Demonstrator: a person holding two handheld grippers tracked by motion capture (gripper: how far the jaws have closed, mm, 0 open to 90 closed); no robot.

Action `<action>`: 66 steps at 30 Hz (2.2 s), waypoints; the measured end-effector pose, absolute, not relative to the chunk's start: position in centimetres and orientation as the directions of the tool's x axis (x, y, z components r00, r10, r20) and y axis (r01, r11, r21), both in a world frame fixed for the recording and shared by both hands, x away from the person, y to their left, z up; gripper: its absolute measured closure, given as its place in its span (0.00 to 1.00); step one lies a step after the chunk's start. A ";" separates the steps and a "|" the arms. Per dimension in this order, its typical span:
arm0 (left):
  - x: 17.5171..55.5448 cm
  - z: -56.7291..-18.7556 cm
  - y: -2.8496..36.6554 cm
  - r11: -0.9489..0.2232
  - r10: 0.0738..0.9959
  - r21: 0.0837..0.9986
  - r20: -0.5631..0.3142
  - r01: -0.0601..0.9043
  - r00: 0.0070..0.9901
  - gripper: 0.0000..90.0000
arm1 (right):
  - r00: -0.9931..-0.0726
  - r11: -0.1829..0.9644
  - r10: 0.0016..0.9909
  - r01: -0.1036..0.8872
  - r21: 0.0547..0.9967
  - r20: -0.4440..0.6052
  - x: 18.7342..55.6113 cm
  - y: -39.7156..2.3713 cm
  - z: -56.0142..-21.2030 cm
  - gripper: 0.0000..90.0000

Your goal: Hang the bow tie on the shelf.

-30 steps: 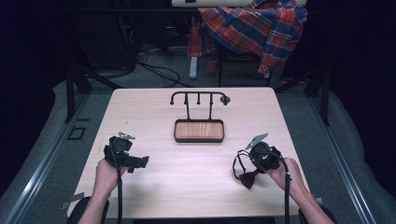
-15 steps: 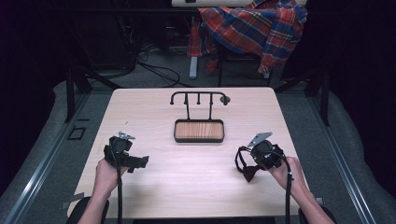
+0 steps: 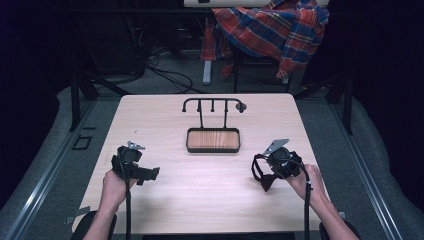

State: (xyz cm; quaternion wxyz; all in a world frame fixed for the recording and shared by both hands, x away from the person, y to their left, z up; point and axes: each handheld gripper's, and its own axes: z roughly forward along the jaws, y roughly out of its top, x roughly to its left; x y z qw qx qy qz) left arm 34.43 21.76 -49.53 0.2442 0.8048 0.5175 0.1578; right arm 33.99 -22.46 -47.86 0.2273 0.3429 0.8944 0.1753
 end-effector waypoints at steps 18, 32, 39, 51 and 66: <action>34.4 -49.6 21.6 -0.355 0.907 0.550 0.008 0.756 0.420 0.01 | -0.656 0.693 0.703 0.543 0.475 -0.275 35.2 -22.2 -47.3 0.99; 34.4 -49.6 21.7 -0.358 0.908 0.548 0.013 0.756 0.420 0.01 | -0.663 0.698 0.692 0.514 0.499 -0.286 36.3 -20.5 -46.1 0.99; 34.5 -49.6 21.7 -0.360 0.907 0.545 0.015 0.757 0.421 0.01 | -0.662 0.700 0.688 0.501 0.508 -0.296 36.8 -20.0 -45.5 0.99; 34.4 -49.6 21.8 -0.357 0.908 0.548 0.014 0.756 0.418 0.01 | -0.658 0.690 0.694 0.490 0.532 -0.294 37.5 -19.5 -44.4 0.99; 34.4 -49.6 21.9 -0.352 0.910 0.548 0.011 0.759 0.414 0.01 | -0.653 0.686 0.693 0.464 0.560 -0.307 39.4 -18.2 -42.5 0.99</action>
